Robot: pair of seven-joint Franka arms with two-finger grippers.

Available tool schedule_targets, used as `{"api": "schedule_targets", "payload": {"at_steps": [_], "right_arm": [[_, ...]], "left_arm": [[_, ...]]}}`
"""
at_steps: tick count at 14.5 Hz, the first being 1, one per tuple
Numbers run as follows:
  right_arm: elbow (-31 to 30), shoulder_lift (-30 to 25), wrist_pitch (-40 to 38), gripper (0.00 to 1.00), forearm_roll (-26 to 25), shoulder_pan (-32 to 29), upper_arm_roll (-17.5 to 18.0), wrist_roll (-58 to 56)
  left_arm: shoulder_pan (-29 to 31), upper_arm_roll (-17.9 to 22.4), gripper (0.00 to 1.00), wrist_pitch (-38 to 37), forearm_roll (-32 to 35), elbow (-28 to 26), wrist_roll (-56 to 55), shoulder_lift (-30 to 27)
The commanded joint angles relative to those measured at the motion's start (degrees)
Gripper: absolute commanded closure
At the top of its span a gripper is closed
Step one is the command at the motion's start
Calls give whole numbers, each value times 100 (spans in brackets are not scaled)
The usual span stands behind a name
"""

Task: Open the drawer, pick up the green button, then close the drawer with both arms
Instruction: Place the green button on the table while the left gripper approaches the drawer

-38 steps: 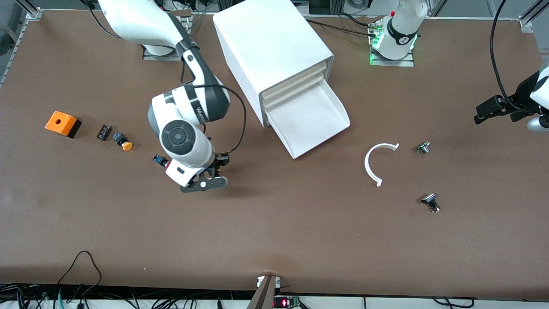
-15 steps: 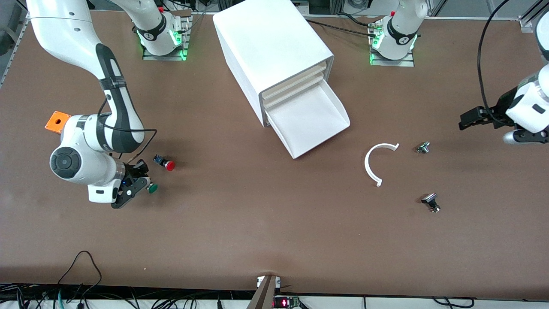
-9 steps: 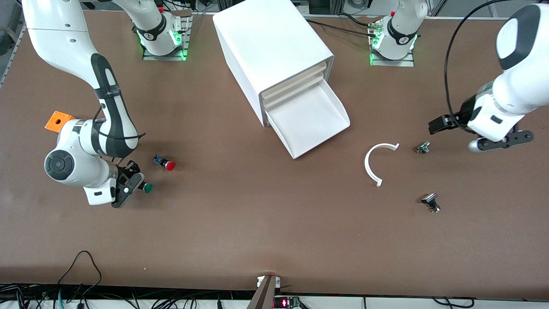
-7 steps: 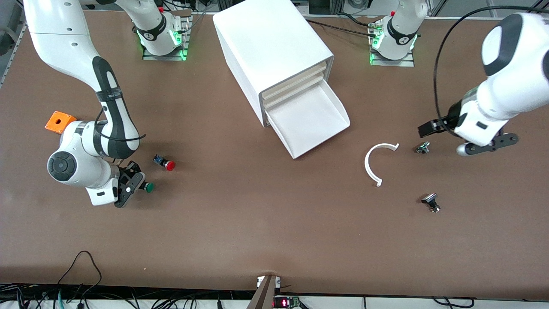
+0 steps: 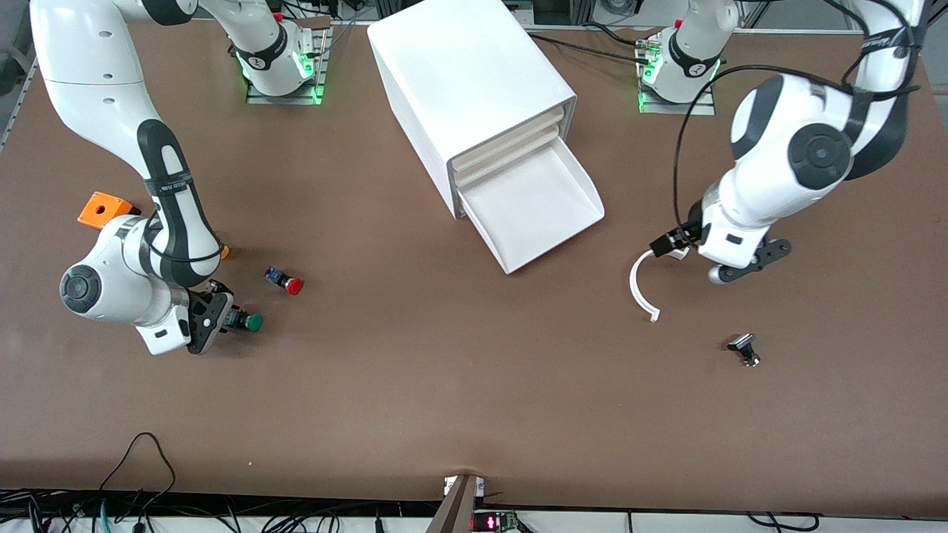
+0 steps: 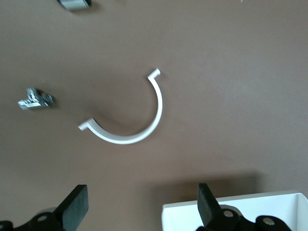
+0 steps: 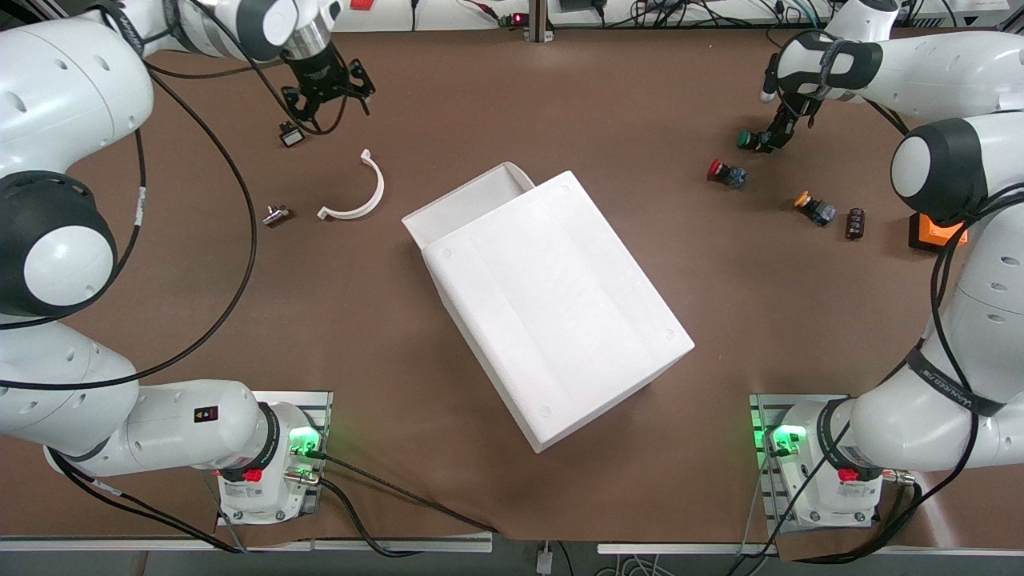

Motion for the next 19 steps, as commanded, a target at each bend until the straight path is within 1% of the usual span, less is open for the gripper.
{"api": "schedule_targets", "payload": {"at_steps": [1,3,6,11,13,15,18,19], "right_arm": [[-32,-192,-73,0,137,-44,108,-35],[73,-438,-397,0,145,-44,212,140],[337,-711,-820,0,154,-1,292,894],[443,-1132,-1075,0,163,0,511,1975],[679,-1274,-1486,0,154,131,608,2948],[1091,-1309,-2040,0,111,428,617,4308],[1567,-1353,-2674,0,-29,1000,582,6436],[1577,-1466,-2736,0,-178,1028,600,6747]], "left_arm": [[-180,-16,0,395,-141,-56,-424,264],[-303,-16,0,720,-264,-91,-706,475],[-558,-7,0,1317,-264,-214,-1127,783],[-935,45,0,1986,-247,-232,-1550,1336],[-1181,133,0,2302,-212,-232,-1787,1574],[-1366,238,0,2584,-176,-232,-1946,1724],[-1393,248,0,2629,-168,-310,-1946,1768],[-1402,248,0,2629,-168,-337,-1946,1768]]}}
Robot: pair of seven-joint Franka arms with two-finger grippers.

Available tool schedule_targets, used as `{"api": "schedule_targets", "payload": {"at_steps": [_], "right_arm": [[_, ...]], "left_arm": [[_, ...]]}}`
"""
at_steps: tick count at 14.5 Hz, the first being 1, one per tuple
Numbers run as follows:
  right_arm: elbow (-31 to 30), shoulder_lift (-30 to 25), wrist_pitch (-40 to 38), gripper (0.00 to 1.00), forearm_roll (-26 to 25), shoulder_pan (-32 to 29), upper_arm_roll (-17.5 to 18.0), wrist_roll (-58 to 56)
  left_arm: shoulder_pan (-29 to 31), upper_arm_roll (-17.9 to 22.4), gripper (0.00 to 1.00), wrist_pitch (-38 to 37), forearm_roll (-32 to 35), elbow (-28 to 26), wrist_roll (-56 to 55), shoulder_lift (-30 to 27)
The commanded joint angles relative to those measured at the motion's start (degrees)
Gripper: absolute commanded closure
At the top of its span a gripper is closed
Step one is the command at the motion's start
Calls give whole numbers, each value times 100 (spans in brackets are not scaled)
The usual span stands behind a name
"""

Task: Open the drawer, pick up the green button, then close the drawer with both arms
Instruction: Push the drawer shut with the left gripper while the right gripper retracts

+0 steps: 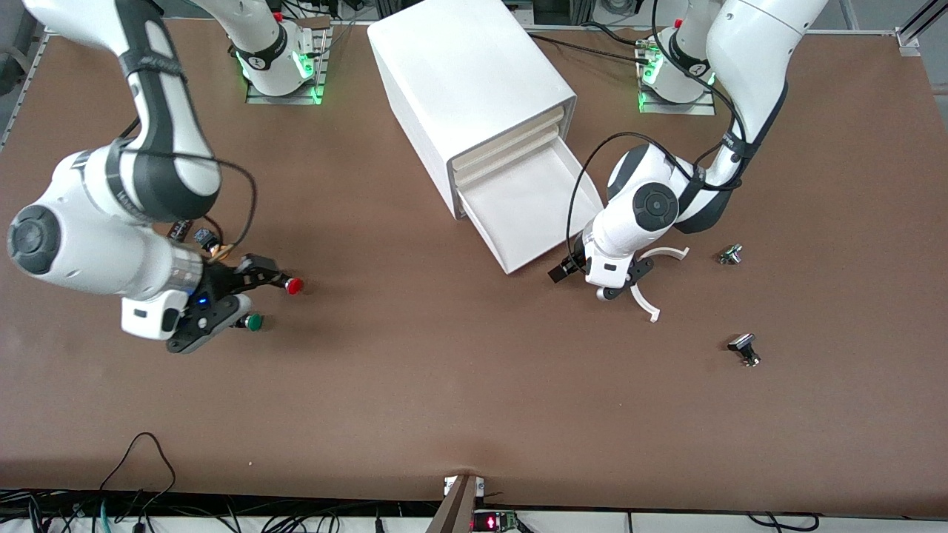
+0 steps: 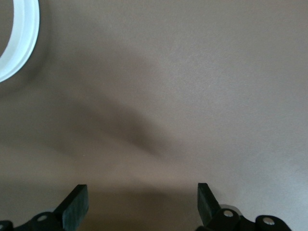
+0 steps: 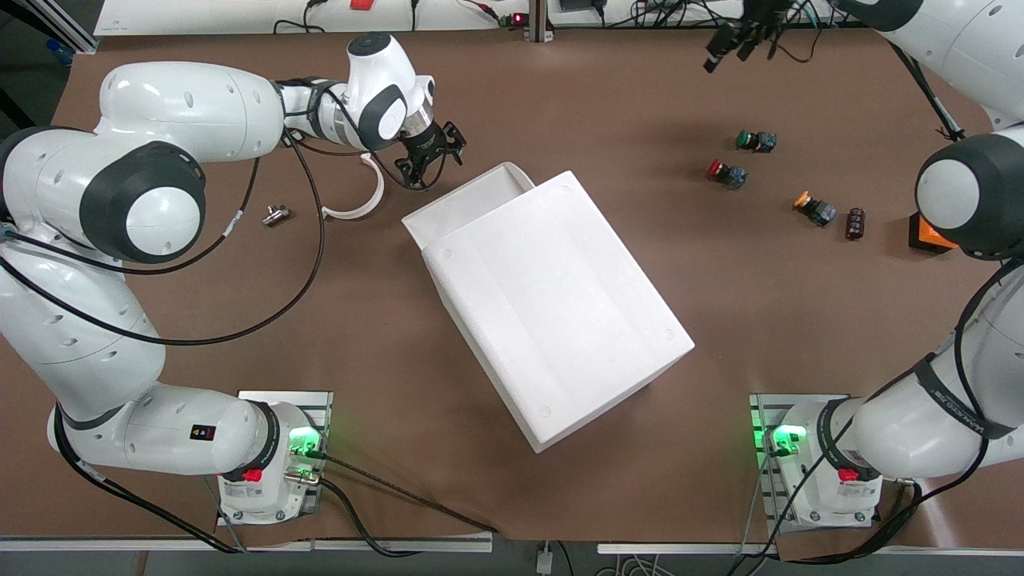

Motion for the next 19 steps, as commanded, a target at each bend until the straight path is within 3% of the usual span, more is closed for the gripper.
{"api": "schedule_targets", "payload": {"at_steps": [1,3,5,7,11,15,17,19], "right_arm": [[200,-175,-339,0,-292,152,-71,888],[200,-282,-689,0,-468,91,-211,906],[182,-404,-857,0,-959,100,-667,889],[173,-605,-980,0,-1215,12,-853,880],[-19,-1177,-1086,0,-1313,-471,-775,398],[-818,-2020,-1086,0,-1331,-822,-669,115],[-864,-2075,-1095,0,-1348,-1383,-293,-59],[-864,-2075,-1060,0,-1427,-1561,-185,-534]], "left_arm": [[-129,92,0,52,22,-103,-99,-37],[-173,84,0,43,22,-191,-99,-37],[-261,84,0,25,22,-262,-108,-37],[-296,75,0,-10,22,-350,-117,-55],[-287,-161,0,-123,-48,-701,-370,-291],[-287,-522,0,-545,-74,-719,-827,-432],[-287,-768,0,-712,-74,-719,-977,-476],[-287,-970,0,-792,-74,-771,-987,-477]]}}
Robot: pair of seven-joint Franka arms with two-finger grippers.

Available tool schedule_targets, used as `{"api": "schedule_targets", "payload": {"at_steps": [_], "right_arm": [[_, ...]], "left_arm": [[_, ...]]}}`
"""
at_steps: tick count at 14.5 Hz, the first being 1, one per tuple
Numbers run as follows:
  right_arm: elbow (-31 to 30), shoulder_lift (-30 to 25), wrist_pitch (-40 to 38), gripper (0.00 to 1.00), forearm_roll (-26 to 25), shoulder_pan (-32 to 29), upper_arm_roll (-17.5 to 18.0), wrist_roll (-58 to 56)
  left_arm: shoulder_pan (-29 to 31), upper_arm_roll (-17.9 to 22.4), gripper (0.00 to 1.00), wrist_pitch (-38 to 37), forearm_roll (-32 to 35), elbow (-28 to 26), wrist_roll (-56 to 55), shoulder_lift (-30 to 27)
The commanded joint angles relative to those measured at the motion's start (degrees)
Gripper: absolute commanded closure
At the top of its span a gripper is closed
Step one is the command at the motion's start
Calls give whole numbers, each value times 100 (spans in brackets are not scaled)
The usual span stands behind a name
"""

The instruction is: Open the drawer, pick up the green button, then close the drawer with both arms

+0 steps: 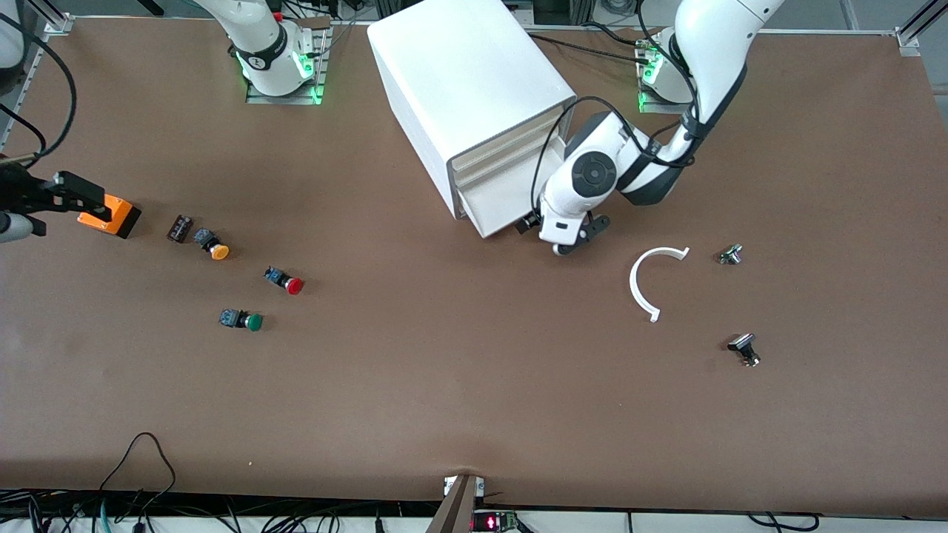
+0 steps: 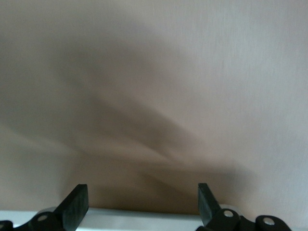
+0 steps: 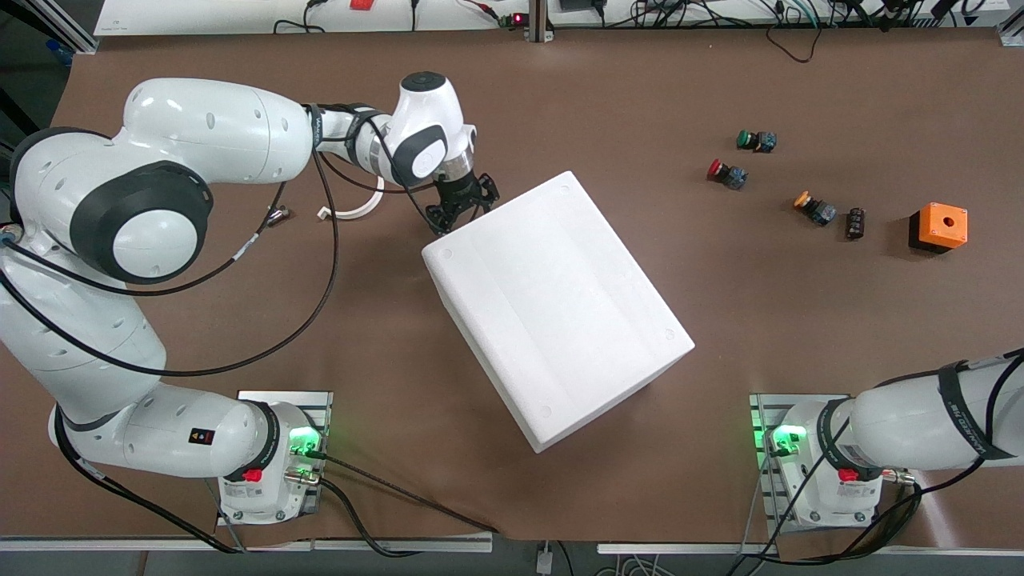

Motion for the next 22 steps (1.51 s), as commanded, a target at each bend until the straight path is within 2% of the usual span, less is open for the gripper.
{"api": "schedule_targets", "payload": {"at_steps": [1,5,9,12,14,15,17,19,20,22], "right_arm": [[-210,-148,67,0,-143,-303,274,-354],[-35,-201,40,0,-213,-277,300,-354],[18,-218,-679,0,-222,-268,326,399],[18,-122,-479,0,-266,-259,370,411],[9,-122,-460,0,-581,-259,370,332],[-25,-122,-504,0,-548,-268,362,314],[-26,-156,-470,0,-530,-268,353,366],[-104,-287,-522,0,-548,-268,370,463],[-470,-576,-435,0,-530,-277,344,455],[-1654,-1462,326,0,-521,-286,318,463]], "left_arm": [[-17,-215,0,-134,-93,-275,-109,-255],[-17,-470,0,-327,-830,-337,-100,-298],[-17,-691,0,-512,-1006,-337,-109,-325],[44,-612,0,-530,-1016,-276,-39,-334],[132,-175,0,-530,-963,-31,5,-404],[158,71,0,-530,-945,110,75,-439],[316,424,0,-547,-945,365,748,-570],[570,705,0,-608,-945,401,1688,-886],[711,776,0,-800,-945,445,2206,-1062],[983,943,0,-1545,-605,716,3156,-1396]]}}
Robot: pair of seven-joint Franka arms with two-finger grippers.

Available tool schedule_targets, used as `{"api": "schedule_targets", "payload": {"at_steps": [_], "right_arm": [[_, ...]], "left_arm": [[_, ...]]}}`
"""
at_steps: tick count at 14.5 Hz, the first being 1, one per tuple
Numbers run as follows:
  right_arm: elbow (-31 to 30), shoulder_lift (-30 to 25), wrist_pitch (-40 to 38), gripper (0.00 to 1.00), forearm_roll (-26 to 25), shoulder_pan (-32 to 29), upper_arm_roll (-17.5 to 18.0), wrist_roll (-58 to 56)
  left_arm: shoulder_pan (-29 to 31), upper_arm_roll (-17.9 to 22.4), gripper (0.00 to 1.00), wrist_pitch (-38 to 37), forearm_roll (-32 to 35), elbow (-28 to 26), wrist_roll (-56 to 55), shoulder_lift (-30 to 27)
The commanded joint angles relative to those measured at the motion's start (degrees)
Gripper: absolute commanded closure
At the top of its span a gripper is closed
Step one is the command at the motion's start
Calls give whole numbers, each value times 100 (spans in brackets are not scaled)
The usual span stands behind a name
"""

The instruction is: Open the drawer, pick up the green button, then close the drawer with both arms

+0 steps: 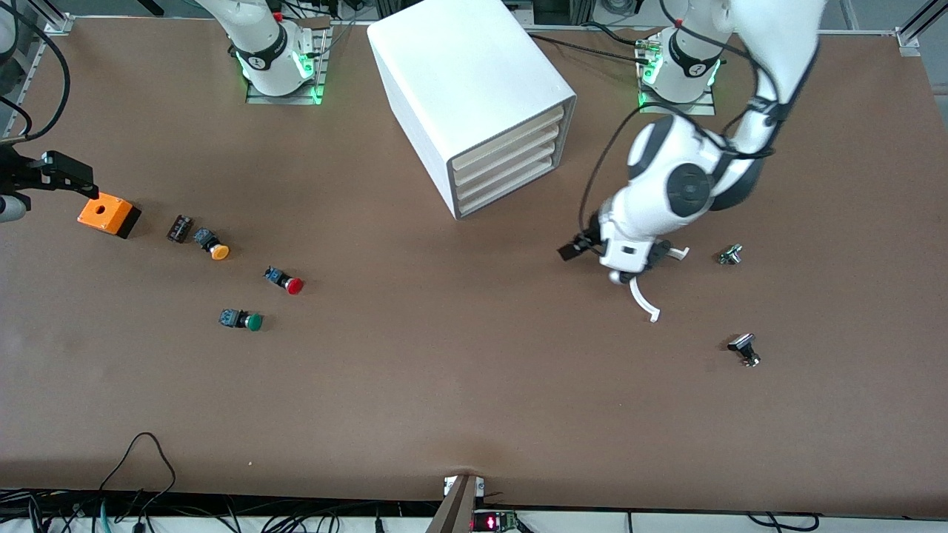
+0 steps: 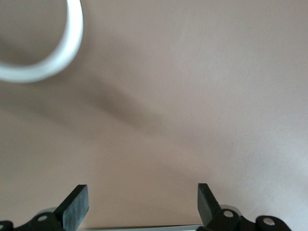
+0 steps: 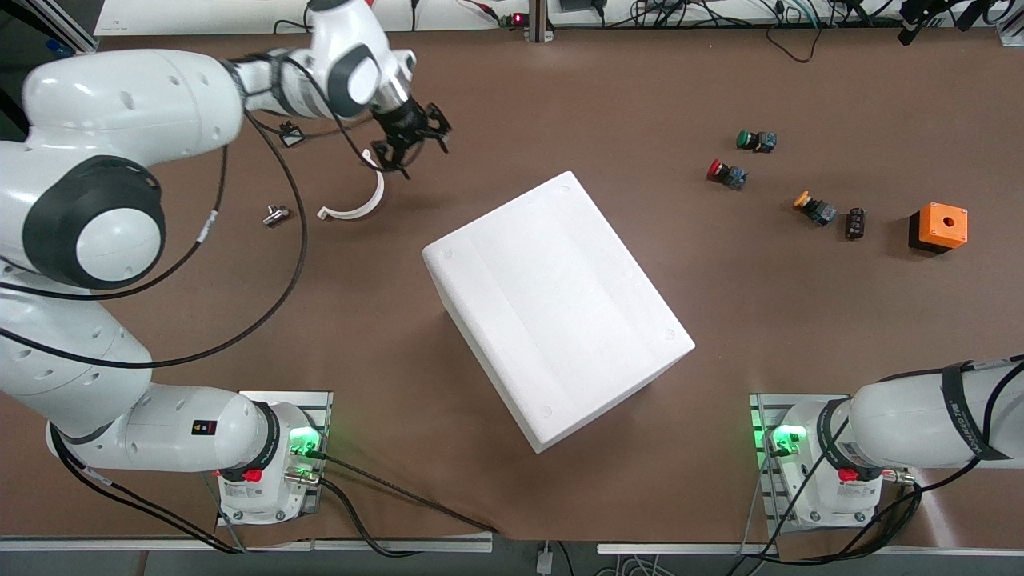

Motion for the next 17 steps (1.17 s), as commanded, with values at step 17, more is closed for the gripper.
{"api": "schedule_targets", "payload": {"at_steps": [17], "right_arm": [[-874,-603,471,0,240,178,241,40]], "left_arm": [[949,831,0,-3084,1615,1524,4190,-1907]]}}
